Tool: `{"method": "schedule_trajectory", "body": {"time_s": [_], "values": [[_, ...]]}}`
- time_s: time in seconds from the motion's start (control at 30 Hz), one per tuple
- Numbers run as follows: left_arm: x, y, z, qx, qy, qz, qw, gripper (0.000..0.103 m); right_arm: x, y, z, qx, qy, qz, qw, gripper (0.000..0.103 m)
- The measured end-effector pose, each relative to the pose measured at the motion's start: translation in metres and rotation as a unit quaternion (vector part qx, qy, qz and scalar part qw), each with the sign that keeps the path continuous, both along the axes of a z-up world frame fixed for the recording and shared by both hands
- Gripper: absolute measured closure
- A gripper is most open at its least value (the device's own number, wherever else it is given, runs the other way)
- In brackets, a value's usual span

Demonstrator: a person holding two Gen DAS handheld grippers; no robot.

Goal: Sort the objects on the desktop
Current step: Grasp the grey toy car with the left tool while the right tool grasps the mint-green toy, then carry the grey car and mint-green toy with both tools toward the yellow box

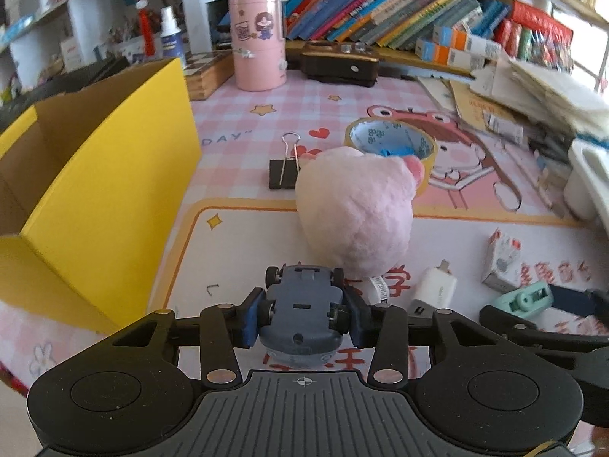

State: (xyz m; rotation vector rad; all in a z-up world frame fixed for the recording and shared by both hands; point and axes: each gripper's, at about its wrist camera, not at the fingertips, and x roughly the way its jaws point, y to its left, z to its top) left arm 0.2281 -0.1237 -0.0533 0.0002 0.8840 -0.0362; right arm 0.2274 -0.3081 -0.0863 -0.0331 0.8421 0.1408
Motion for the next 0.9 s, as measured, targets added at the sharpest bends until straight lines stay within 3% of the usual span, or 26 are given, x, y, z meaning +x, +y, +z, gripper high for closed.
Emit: {"method": "schedule_trajectory", "body": {"time_s": [0.17,0.47,0.9], "values": [[-0.012,0.008,0.017,-0.026,-0.017,0.017,0.9994,0.061,-0.005,-0.003,0.011,0.008,-0.024,-0.002,1.000,0.037],[-0.040,0.018,0.040,-0.037,-0.049,0.026,0.9978,0.061,-0.023,0.003,0.037,0.033,-0.041,0.018,0.998,0.037],[-0.079,0.052,0.047,-0.063,-0.070,-0.001,0.9955,0.061,-0.060,0.033,0.059,0.029,-0.059,0.009,0.998,0.037]]}}
